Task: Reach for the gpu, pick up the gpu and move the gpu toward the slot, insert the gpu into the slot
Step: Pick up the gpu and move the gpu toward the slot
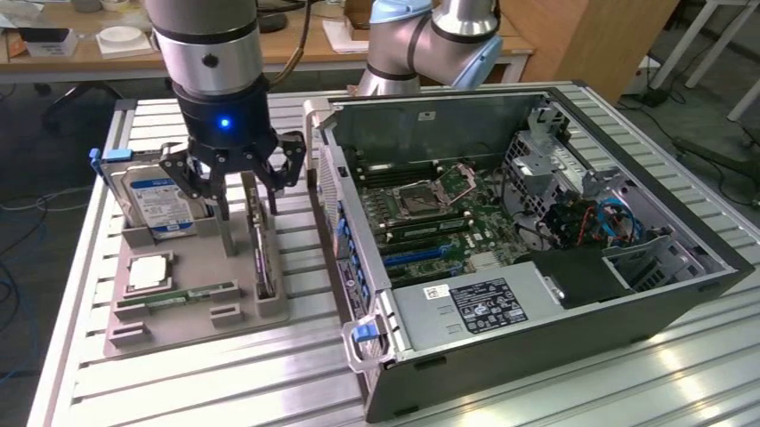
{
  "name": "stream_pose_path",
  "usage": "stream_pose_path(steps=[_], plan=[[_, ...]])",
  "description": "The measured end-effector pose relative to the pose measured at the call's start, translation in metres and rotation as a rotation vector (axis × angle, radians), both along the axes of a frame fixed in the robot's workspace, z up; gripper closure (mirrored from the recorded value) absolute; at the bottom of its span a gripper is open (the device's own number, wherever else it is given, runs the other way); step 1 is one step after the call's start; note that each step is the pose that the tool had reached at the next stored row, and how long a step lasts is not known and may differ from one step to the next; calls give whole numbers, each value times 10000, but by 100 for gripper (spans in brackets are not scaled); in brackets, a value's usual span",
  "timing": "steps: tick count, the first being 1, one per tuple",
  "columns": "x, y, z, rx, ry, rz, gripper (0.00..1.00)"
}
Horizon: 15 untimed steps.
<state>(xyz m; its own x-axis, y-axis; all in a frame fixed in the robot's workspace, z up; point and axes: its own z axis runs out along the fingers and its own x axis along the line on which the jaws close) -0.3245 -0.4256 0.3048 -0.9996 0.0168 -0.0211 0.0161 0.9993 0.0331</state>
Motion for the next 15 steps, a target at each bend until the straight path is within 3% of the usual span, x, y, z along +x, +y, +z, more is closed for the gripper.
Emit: stream_pose_path(steps=[15], plan=[[1,-5,-273,4,-1,1,41]])
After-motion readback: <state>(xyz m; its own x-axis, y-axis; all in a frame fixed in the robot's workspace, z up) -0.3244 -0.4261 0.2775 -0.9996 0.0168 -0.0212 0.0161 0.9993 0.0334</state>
